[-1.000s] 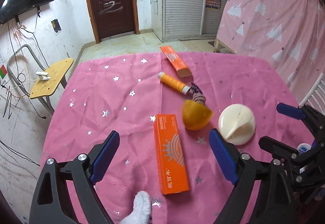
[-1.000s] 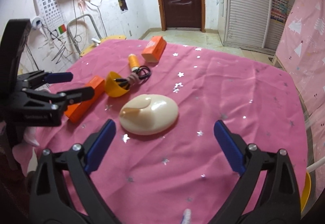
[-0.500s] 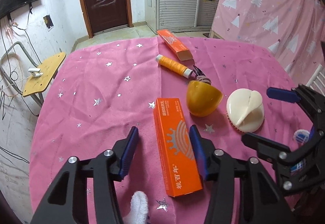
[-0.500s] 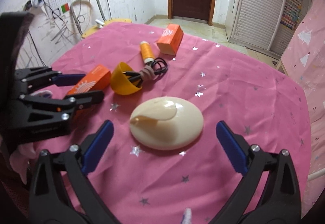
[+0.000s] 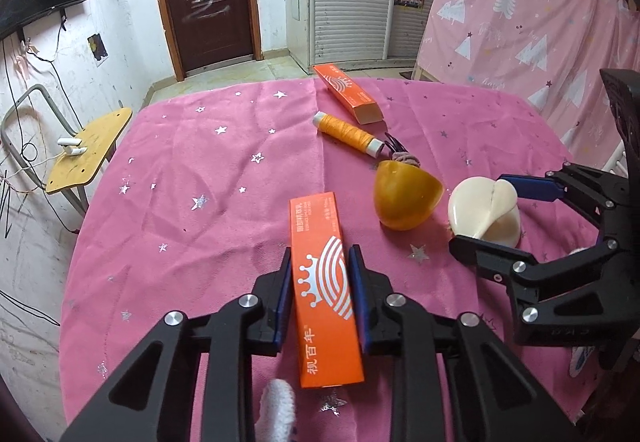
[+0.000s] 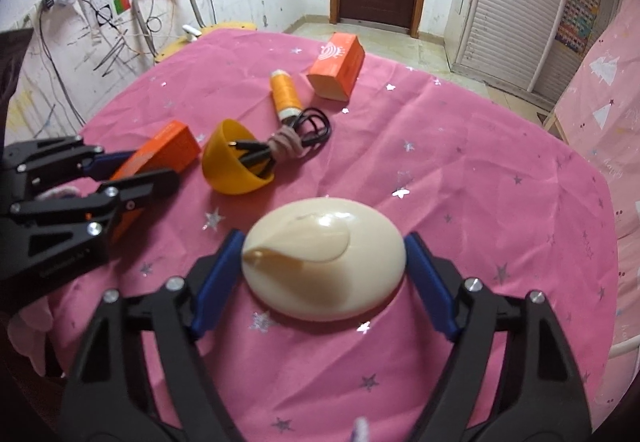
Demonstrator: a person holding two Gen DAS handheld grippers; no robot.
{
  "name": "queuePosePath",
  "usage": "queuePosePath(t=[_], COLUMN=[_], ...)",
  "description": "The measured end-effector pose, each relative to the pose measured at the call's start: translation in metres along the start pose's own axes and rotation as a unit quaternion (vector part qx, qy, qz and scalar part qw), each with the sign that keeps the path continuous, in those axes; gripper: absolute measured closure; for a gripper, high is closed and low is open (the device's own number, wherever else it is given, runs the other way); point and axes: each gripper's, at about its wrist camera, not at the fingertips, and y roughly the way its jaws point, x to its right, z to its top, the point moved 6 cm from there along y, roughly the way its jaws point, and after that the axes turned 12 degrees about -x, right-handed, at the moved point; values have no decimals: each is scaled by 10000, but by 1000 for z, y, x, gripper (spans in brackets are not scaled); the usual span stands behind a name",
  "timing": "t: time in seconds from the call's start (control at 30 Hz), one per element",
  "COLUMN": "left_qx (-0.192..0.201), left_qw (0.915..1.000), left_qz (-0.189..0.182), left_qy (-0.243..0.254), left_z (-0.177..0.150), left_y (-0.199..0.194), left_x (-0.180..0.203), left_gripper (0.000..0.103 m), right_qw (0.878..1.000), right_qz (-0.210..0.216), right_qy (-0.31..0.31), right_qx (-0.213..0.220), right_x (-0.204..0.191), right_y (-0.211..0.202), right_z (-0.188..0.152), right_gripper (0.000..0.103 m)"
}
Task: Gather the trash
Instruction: 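Grasp the orange printed box with the left tool while the right tool grasps the cream dome, then carry the box and dome over the yellow bin and open both tools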
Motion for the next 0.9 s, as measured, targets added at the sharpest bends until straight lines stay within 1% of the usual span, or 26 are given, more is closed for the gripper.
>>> queuePosePath(t=[0.17,0.3,0.53,0.73,0.9], left_qx=[40,106,330,535,616], left_qw=[10000,9999,9994,9983,9969], left_qz=[86,115,105,-27,-87], left_qy=[-23,-1,69,251,486], left_z=[-1,-3,4,14,20], left_y=[-3,-10,-33,-57,-68], left_x=[-3,1,16,44,79], left_gripper=[85,85,85,85,85], right_qw=[9998,9985,9936,9867,9780], right_qz=[-67,65,60,31,-10], right_qy=[75,294,596,964,1362], right_qx=[167,464,952,1312,1581], right_x=[2,10,31,64,102], right_y=[-7,-24,-60,-87,-104], right_z=[-1,-1,-8,-24,-48], right_gripper=[26,26,26,26,26])
